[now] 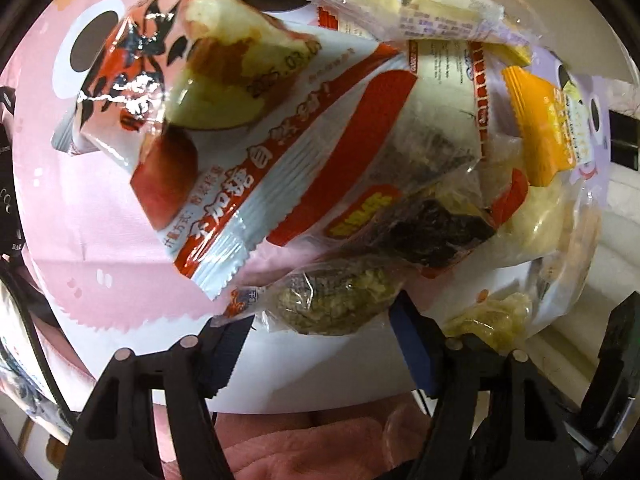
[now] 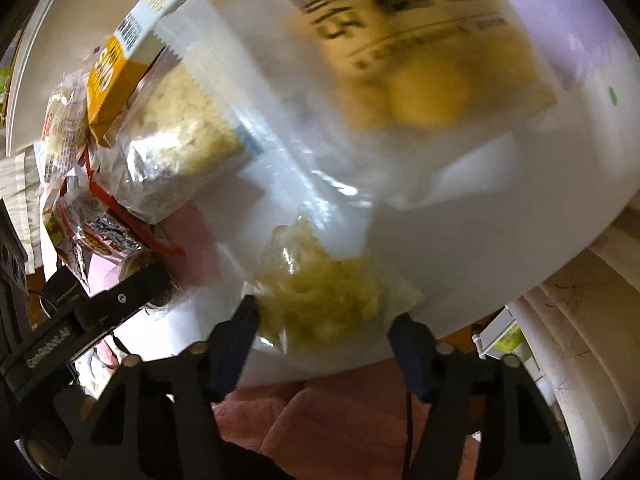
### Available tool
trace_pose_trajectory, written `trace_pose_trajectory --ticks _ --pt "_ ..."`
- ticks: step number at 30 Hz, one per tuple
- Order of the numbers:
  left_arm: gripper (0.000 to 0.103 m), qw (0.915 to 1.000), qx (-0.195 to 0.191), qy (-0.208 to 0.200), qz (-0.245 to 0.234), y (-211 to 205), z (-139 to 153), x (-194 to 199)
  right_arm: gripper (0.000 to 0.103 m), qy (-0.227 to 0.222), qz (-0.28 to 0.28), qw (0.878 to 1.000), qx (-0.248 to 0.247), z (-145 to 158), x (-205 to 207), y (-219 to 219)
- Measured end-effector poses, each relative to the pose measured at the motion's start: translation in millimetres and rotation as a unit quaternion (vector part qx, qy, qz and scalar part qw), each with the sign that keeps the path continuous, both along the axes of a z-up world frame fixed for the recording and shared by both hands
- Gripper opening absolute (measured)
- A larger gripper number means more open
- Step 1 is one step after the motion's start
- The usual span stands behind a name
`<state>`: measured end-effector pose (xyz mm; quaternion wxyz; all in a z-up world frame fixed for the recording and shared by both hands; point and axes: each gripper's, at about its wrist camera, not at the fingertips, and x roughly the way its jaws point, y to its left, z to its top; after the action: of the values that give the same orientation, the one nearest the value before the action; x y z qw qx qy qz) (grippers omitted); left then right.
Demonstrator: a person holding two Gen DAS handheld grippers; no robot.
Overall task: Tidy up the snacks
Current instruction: 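Grasp the clear pastry bag with the right tool while the left tool grasps the nut-bar packet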
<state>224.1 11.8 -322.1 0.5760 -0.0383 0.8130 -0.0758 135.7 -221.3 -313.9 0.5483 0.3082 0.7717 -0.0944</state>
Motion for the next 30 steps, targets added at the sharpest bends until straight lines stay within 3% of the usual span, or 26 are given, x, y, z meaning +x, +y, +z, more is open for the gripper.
trace_pose_trajectory --ticks 2,6,13,14,17,25,30 --pt "0.063 1.0 -0.005 -0.004 0.001 0 2 -2 0.047 -0.008 -0.005 1.0 0.0 0 -5 -5" --pt "0.056 0.9997 -0.013 -0.018 -0.009 -3 12 -10 0.043 -0.027 -0.005 1.0 -0.004 4 -5 -3" --pt "0.055 0.9995 -0.004 -0.031 0.0 17 22 -27 0.037 -0.054 -0.02 0.998 -0.012 16 -19 4" --pt "0.048 0.9995 -0.004 -0.032 0.002 16 24 -29 0.037 -0.054 -0.024 0.998 -0.011 17 -23 5" --pt "0.009 0.9993 -0.016 -0.034 0.009 21 31 -37 0.036 -0.056 -0.035 0.998 -0.01 18 -34 8" --pt "0.009 0.9968 -0.047 -0.059 0.027 50 42 -62 0.035 -0.1 -0.038 0.994 -0.018 35 -57 34" --pt "0.035 0.9922 -0.073 -0.093 0.04 68 47 -61 0.035 -0.154 -0.03 0.987 -0.028 52 -73 54"
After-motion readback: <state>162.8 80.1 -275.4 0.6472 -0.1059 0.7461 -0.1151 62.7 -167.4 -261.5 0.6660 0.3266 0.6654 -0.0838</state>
